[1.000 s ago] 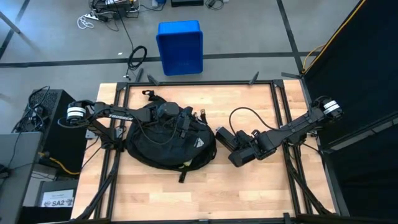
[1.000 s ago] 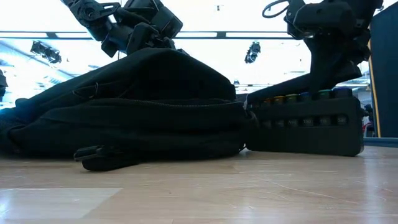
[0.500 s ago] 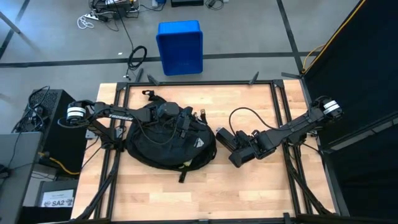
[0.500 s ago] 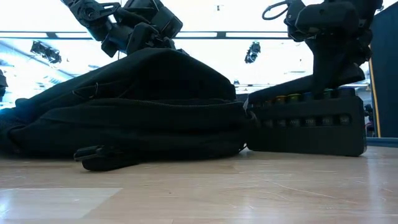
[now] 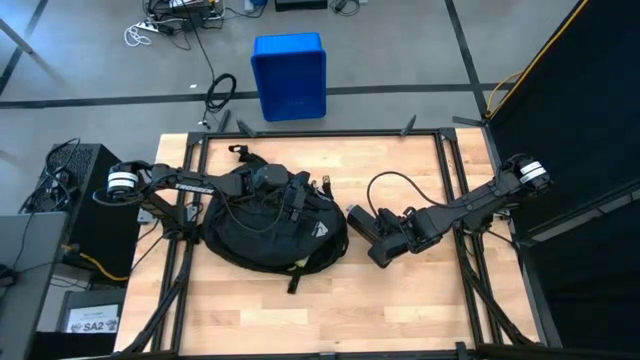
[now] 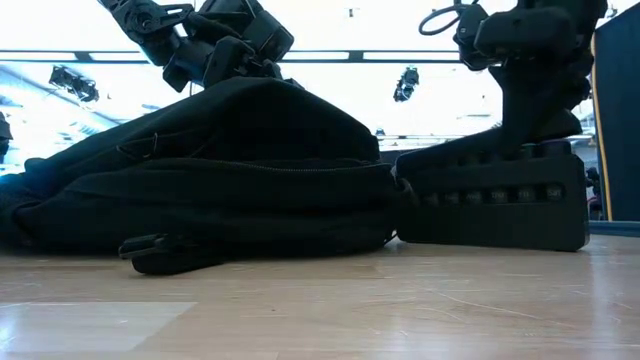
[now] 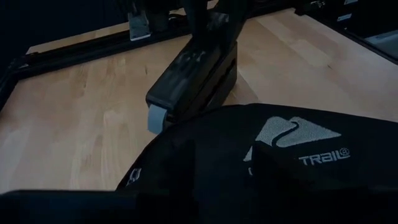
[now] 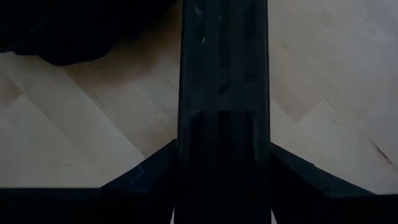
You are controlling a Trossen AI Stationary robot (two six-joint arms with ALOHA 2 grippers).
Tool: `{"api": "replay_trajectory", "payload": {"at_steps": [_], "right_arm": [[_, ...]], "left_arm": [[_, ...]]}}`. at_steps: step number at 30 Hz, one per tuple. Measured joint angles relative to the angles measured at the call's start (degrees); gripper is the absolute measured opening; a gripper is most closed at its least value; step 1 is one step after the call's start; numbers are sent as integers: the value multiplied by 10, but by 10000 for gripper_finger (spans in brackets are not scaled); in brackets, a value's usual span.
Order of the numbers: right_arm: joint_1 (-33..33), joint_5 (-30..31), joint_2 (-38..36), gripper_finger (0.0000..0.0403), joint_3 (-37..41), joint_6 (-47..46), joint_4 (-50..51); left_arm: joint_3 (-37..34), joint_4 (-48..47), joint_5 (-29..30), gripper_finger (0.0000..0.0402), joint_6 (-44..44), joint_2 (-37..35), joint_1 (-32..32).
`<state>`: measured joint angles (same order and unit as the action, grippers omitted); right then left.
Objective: Unpack backpack
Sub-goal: Close the black medicine organizer
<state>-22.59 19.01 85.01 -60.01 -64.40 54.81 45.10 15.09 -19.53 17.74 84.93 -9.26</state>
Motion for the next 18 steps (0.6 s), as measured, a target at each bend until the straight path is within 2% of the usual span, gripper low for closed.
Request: {"api": "replay_trajectory", "payload": {"at_steps": [7, 18], "right_arm": [[4, -36, 0, 182, 0, -1, 0], [4, -40, 0, 181, 0, 0, 15]], "left_arm": [[0, 1, 0, 127, 0, 0, 0], [0, 4, 0, 127, 0, 0, 0]]}}
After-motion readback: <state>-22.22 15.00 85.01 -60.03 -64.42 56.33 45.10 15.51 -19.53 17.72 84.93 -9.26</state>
